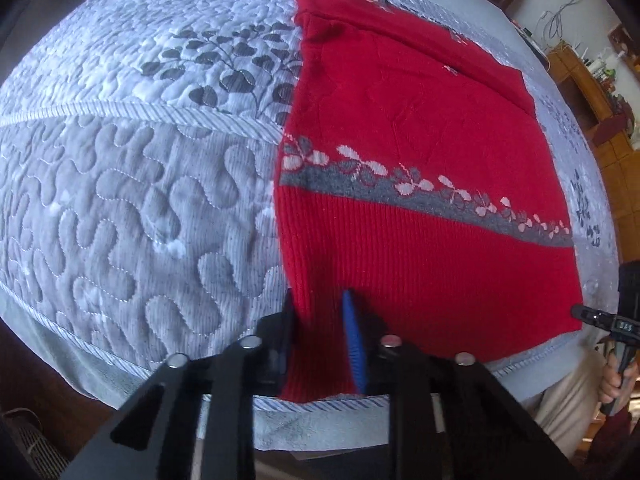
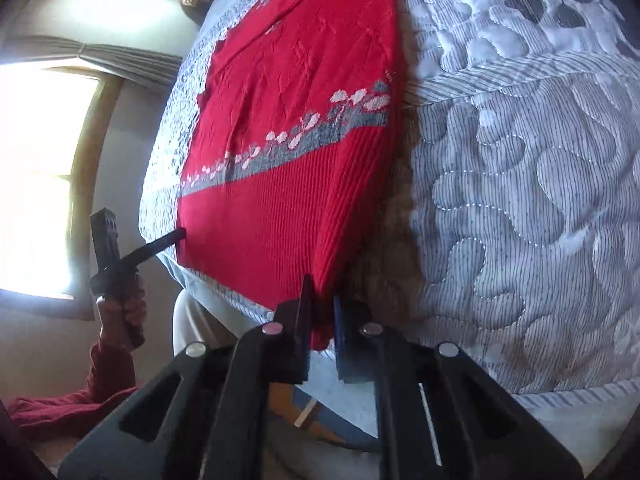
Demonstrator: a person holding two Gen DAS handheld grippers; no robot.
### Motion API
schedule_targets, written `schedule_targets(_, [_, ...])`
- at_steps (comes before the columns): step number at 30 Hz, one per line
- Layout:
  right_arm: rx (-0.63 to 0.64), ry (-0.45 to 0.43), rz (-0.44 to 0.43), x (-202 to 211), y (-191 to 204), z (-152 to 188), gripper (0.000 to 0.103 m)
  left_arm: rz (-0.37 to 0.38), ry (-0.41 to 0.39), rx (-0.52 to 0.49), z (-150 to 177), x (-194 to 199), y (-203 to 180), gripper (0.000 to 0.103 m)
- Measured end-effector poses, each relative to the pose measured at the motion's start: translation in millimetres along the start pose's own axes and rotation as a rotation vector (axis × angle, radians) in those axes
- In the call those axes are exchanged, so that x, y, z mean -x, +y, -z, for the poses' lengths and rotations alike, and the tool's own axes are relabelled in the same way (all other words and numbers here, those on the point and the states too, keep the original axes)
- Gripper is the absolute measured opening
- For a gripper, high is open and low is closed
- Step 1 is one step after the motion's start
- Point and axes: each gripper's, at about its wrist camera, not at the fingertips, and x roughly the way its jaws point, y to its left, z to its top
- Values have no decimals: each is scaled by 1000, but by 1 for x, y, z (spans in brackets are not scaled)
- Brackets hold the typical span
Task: Fold small clothes
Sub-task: 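Grasp the red sweater hem with both grippers and fold it toward the collar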
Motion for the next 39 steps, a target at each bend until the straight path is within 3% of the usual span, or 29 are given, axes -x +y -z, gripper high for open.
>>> schedule_targets(3, [-11, -52, -90, 20, 1, 2, 7, 90, 2, 114, -3, 1, 17, 8])
schedule_targets(5, [-6, -93, -106, 36, 6, 4, 6, 118, -17, 147, -1, 7, 22, 7])
schedule_targets(11, [53, -153, -151, 66, 17, 18, 5, 181, -75, 136, 12, 37, 24, 7])
schedule_targets(15, [71, -117, -116, 64, 15, 32, 5, 167, -88, 114, 24, 49, 31, 7])
schedule_targets(18, [42, -44, -3, 45, 0, 30, 5, 133, -66, 125, 26, 38, 38, 7])
schedule_targets(21, [-14, -21, -13, 33, -10, 23, 5, 133, -32, 162, 24, 22, 36, 7])
schedule_targets(24, [19, -49, -49, 44, 0, 14, 5, 160, -50, 171, 11, 27, 32, 7])
schedule_targets(31, [55, -147, -179, 86, 23, -45, 6, 258, -132, 196, -56, 57, 27, 7])
schedule_targets(35, [62, -177, -179, 95, 34, -108, 6, 284, -190, 209, -117, 63, 20, 7])
schedule_targets(39, [38, -202, -176, 99, 34, -190, 6, 293, -227, 243, -198, 48, 8, 7])
